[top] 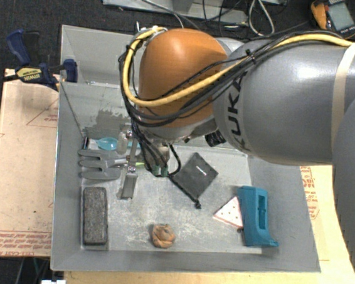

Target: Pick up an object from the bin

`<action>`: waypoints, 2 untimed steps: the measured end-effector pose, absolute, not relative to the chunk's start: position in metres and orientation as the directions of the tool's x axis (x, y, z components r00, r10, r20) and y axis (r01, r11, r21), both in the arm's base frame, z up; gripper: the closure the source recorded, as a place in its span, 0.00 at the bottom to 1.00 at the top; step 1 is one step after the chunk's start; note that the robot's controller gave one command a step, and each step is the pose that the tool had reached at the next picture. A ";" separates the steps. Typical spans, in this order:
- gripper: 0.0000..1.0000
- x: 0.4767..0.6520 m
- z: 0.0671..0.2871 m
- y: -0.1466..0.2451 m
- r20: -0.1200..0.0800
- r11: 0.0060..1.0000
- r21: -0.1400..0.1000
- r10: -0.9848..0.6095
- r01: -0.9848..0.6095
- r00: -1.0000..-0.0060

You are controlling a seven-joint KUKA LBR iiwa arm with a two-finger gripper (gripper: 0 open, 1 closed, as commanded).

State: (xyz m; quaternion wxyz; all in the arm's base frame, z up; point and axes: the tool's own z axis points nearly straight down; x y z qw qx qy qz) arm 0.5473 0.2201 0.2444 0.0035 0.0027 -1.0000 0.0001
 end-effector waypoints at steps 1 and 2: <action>0.00 0.549 0.249 0.219 -0.001 1.000 0.001 -0.001 -0.001 -1.000; 0.00 0.535 0.182 0.190 -0.002 0.999 0.003 0.039 0.039 -0.999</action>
Offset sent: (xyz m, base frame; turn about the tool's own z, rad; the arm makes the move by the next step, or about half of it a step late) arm -0.0217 -0.0495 -0.1062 0.0699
